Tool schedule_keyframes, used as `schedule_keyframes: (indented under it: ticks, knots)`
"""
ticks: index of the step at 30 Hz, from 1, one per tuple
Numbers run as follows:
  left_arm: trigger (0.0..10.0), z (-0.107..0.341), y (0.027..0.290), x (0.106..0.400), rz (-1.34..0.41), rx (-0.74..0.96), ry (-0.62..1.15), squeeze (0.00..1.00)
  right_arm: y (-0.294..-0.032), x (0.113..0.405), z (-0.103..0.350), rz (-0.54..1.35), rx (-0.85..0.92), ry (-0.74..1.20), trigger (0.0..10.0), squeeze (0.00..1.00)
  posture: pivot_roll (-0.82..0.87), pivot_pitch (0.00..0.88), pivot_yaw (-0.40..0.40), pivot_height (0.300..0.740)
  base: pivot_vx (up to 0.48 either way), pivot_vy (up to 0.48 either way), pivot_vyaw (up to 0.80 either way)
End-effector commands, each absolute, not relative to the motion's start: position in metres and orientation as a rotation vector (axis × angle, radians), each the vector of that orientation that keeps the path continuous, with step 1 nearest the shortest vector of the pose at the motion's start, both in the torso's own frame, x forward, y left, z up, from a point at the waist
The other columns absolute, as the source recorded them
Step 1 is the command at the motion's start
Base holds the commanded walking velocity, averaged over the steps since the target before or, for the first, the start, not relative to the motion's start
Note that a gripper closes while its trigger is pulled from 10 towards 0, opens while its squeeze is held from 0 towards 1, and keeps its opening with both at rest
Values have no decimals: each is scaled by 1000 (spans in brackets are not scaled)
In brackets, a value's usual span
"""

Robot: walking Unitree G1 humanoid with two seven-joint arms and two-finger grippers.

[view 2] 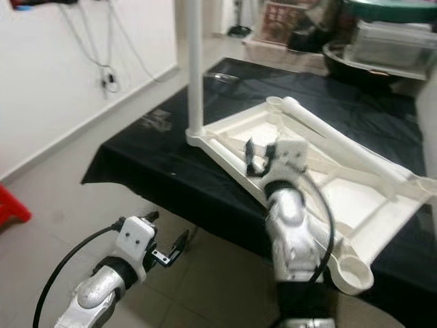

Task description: Building children table

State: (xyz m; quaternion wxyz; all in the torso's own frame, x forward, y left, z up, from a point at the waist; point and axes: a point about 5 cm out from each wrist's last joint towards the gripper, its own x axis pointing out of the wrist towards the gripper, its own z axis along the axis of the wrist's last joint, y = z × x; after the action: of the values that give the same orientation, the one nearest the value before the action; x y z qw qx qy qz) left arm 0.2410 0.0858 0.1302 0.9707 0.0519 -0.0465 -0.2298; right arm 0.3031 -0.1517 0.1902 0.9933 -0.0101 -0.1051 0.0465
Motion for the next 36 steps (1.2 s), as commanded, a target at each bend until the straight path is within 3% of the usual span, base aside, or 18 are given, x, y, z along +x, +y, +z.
schedule_keyframes:
  ticks: [1,2,9,13,33,36]
  knots:
    - [10000,131,90,239,-445,122,-103,0,-140,297,195,145,-28,-248,10000,0,66,56,-25,740,0,0,-756]
    - [10000,134,91,237,-435,125,-119,0,-131,285,187,181,-37,-241,10000,0,66,45,-24,740,0,0,-763]
    - [10000,138,93,237,-409,137,-136,0,-124,275,181,200,-21,-229,10000,0,64,23,-20,740,0,0,-759]
    - [10000,145,92,240,-395,137,-166,0,-120,271,181,175,-17,-243,10000,0,63,0,-15,740,0,0,0]
    - [10000,161,112,259,-264,120,-219,0,-132,292,191,86,-6,-279,10000,0,77,0,-16,740,0,-70,0]
    - [10000,163,114,261,-260,124,-224,0,-133,295,191,74,7,-269,10000,0,79,0,-16,740,0,0,-673]
